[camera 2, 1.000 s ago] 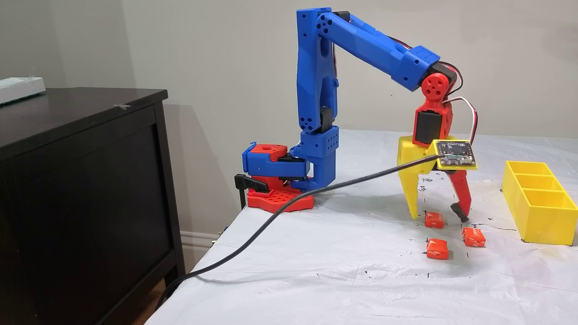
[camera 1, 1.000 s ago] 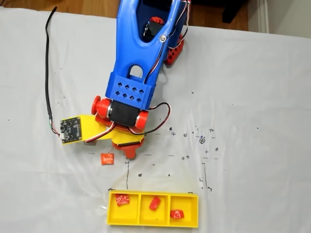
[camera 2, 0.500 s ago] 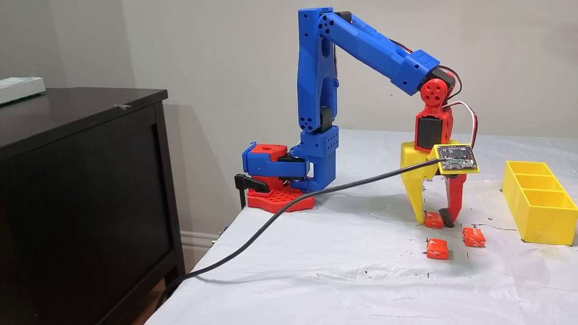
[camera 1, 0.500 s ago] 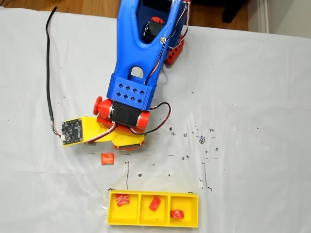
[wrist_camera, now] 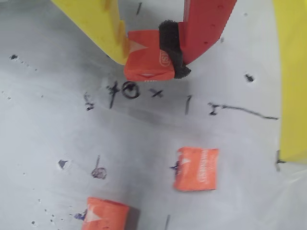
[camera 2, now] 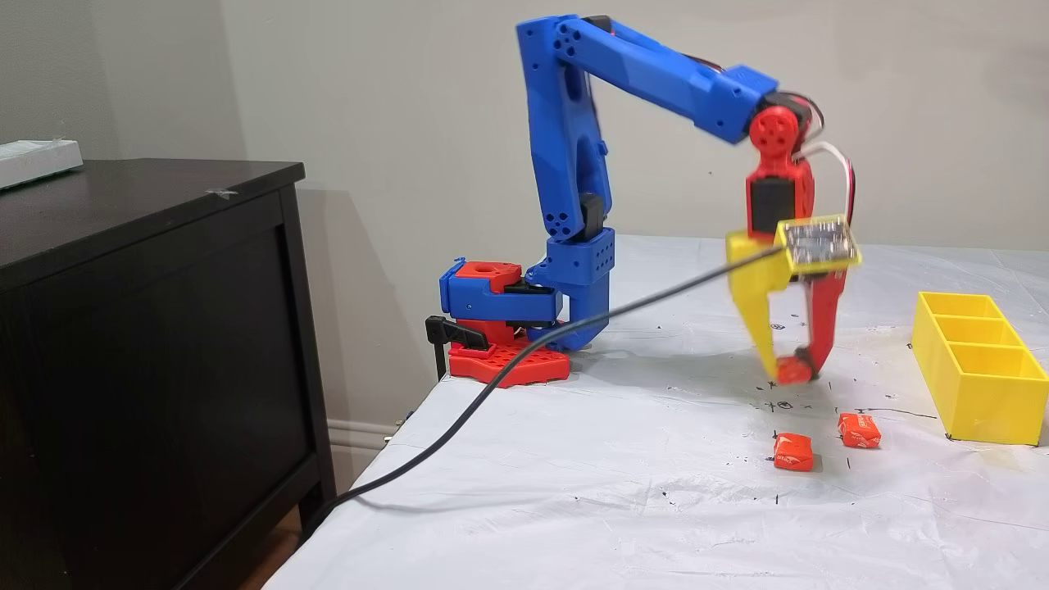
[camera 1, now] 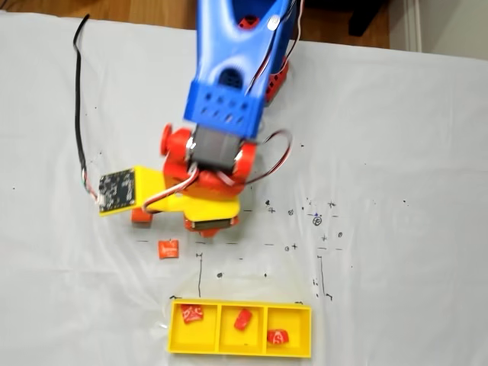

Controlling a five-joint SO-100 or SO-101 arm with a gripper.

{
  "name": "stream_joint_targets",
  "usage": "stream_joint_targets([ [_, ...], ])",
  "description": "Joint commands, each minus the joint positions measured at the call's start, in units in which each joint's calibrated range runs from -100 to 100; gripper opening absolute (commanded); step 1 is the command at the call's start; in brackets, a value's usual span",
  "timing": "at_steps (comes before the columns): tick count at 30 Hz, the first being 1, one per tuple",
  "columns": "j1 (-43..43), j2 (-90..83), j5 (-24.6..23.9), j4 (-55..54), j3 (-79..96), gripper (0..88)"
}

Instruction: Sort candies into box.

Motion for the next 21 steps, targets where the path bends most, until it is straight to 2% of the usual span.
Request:
stream_joint_targets([
  [1,-3.95,-8.95,-3.76,0.85,-10.74,0.2],
  [12,-14.1,3.01,-9.13,-0.54,-28.95,0.2],
  [21,-19.98,12.76,-11.23,-6.52,-31.22,0.2],
])
